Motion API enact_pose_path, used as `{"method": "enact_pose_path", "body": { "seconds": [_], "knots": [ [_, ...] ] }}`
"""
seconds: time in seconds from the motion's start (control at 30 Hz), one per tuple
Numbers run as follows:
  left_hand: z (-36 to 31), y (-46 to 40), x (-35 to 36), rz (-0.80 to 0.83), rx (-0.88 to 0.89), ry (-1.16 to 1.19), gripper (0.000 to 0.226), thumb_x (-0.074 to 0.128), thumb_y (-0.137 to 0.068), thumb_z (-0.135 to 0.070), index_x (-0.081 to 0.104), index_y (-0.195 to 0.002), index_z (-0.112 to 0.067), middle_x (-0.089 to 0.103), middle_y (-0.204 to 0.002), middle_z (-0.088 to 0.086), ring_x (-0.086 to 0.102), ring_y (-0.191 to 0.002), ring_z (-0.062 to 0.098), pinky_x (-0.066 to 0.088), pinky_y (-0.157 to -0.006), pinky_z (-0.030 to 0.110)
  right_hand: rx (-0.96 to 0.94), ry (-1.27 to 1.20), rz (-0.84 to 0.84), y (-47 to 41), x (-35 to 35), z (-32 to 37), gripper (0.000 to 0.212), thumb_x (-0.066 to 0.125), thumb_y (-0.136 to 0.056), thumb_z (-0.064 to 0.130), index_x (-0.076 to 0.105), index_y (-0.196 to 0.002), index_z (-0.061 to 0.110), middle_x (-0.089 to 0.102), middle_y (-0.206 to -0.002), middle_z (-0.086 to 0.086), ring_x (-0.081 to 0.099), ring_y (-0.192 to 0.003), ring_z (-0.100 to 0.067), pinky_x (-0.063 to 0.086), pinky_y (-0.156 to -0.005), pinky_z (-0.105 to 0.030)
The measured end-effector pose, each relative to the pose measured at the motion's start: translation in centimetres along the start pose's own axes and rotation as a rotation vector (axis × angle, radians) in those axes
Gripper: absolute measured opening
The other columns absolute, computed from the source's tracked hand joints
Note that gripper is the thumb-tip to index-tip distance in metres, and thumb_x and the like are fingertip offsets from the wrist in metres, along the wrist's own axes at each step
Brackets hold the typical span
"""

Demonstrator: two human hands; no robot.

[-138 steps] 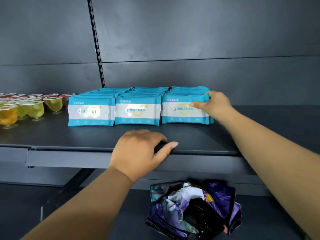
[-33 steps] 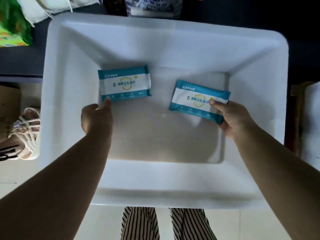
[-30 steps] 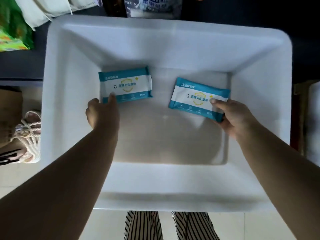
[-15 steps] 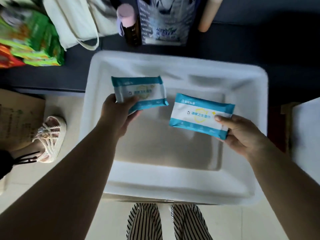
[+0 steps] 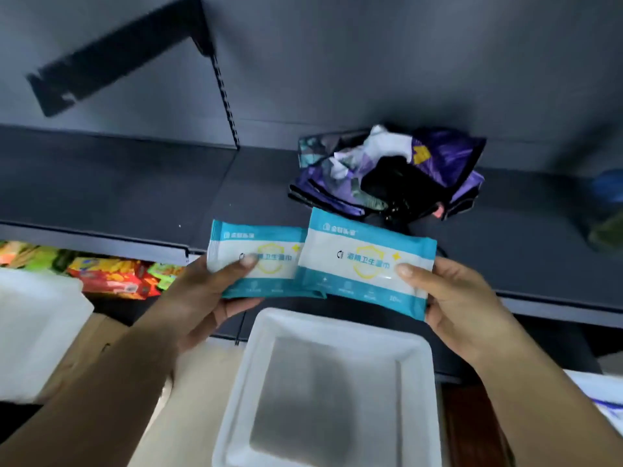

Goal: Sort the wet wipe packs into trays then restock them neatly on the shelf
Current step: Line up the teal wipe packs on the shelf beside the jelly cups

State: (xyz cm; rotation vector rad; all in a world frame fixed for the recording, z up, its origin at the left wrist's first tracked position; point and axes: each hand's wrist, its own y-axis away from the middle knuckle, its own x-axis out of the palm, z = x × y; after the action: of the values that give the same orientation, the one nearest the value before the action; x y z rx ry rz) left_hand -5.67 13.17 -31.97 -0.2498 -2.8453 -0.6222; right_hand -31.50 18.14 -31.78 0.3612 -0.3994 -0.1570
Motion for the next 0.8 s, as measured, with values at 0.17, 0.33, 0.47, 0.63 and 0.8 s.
{"method": "enact_pose_path", "body": {
  "seconds": [0.17, 0.33, 0.47, 0.63, 0.8],
  "knots": [
    [-10.8, 4.3, 1.6, 0.086, 0.131, -0.088, 0.077, 0.094, -0.012, -0.039, 0.075, -0.082, -0.011, 0.073, -0.095, 0.009, 0.071, -0.079, 0.018, 0.055, -0.055, 0.022, -0.185, 0.02, 0.049, 3.3, 4.9, 9.5, 0.018, 0.054, -0.083, -0.004, 0.067, -0.09, 0.006, 0.074, -0.084, -0.006, 0.071, -0.073, -0.015, 0.056, -0.056, -0.023],
    [-19.8, 7.3, 4.5, 0.079, 0.288, -0.047, 0.033, 0.069, -0.061, -0.012, 0.066, -0.094, -0.012, 0.074, -0.084, 0.004, 0.071, -0.072, 0.013, 0.056, -0.055, 0.022, -0.38, 0.056, 0.089, 6.2, 8.6, 17.9, 0.016, 0.055, -0.083, -0.004, 0.066, -0.089, 0.006, 0.074, -0.081, -0.005, 0.071, -0.069, -0.014, 0.056, -0.055, -0.022],
    [-24.5, 8.5, 5.5, 0.161, 0.408, -0.063, 0.048, 0.08, -0.053, -0.016, 0.064, -0.098, -0.012, 0.074, -0.086, 0.004, 0.071, -0.076, 0.015, 0.056, -0.057, 0.024, -0.497, 0.063, 0.105, 7.8, 10.5, 21.7, 0.017, 0.053, -0.083, -0.007, 0.065, -0.084, 0.005, 0.073, -0.072, -0.004, 0.07, -0.064, -0.013, 0.057, -0.056, -0.023],
    [-27.7, 7.4, 5.5, 0.121, 0.513, -0.024, 0.034, 0.071, -0.066, -0.007, 0.063, -0.098, -0.015, 0.074, -0.089, 0.002, 0.07, -0.079, 0.014, 0.058, -0.065, 0.026, -0.575, 0.162, 0.112, 7.5, 12.7, 25.2, 0.017, 0.055, -0.083, -0.005, 0.066, -0.084, 0.008, 0.073, -0.073, -0.001, 0.07, -0.066, -0.011, 0.058, -0.057, -0.024],
    [-31.6, 3.3, 4.4, -0.211, 0.735, -0.06, 0.024, 0.064, -0.084, -0.011, 0.058, -0.106, -0.018, 0.066, -0.1, -0.002, 0.063, -0.083, 0.005, 0.054, -0.065, 0.015, -0.629, 0.196, 0.073, 3.4, 15.5, 29.4, 0.017, 0.057, -0.085, -0.004, 0.067, -0.087, 0.01, 0.073, -0.091, 0.001, 0.071, -0.076, -0.013, 0.058, -0.071, -0.028]
  ]
}}
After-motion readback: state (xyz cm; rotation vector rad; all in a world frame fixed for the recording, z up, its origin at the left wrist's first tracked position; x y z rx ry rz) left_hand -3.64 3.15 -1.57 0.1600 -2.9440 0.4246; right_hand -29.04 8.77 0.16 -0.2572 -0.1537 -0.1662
